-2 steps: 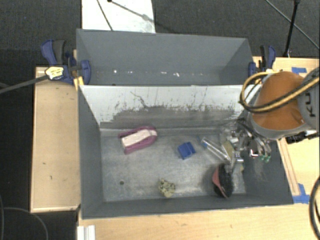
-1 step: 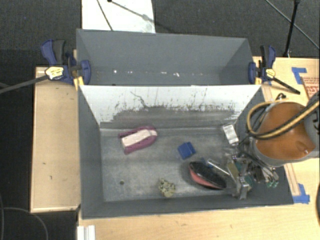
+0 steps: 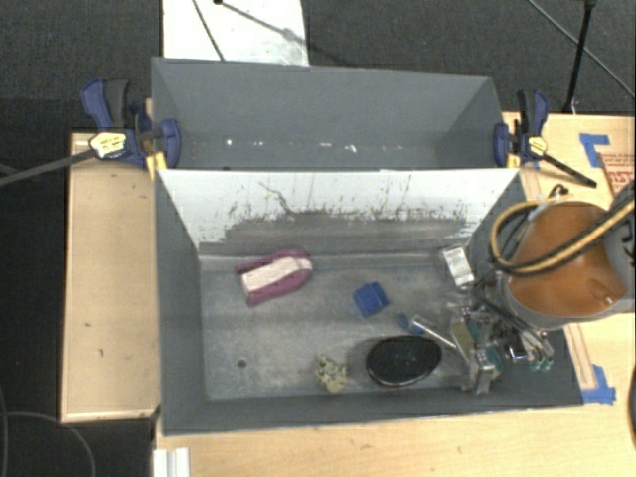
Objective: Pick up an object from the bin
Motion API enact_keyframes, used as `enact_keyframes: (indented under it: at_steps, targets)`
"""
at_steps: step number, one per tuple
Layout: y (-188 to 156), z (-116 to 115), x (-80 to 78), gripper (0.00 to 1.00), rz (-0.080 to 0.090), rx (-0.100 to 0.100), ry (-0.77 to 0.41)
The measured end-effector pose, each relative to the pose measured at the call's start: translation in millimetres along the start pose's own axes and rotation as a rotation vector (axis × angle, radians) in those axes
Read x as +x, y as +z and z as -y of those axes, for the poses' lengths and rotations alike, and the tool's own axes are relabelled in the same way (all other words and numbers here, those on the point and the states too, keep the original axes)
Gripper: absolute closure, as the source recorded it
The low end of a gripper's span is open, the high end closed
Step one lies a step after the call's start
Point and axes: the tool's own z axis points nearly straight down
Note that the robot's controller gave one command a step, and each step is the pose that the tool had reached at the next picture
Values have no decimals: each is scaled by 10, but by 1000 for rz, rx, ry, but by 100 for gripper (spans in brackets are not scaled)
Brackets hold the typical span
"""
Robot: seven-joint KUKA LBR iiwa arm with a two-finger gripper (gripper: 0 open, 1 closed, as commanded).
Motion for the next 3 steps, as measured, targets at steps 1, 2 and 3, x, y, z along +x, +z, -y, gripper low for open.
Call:
enact_keyframes:
  at_steps: [1, 2, 3]
  targets:
    - [7, -5, 8, 100, -2, -1, 0]
    - [-919, 2, -32, 100, -6, 0, 4]
    - [-1149, 4, -50, 100, -10, -1, 10]
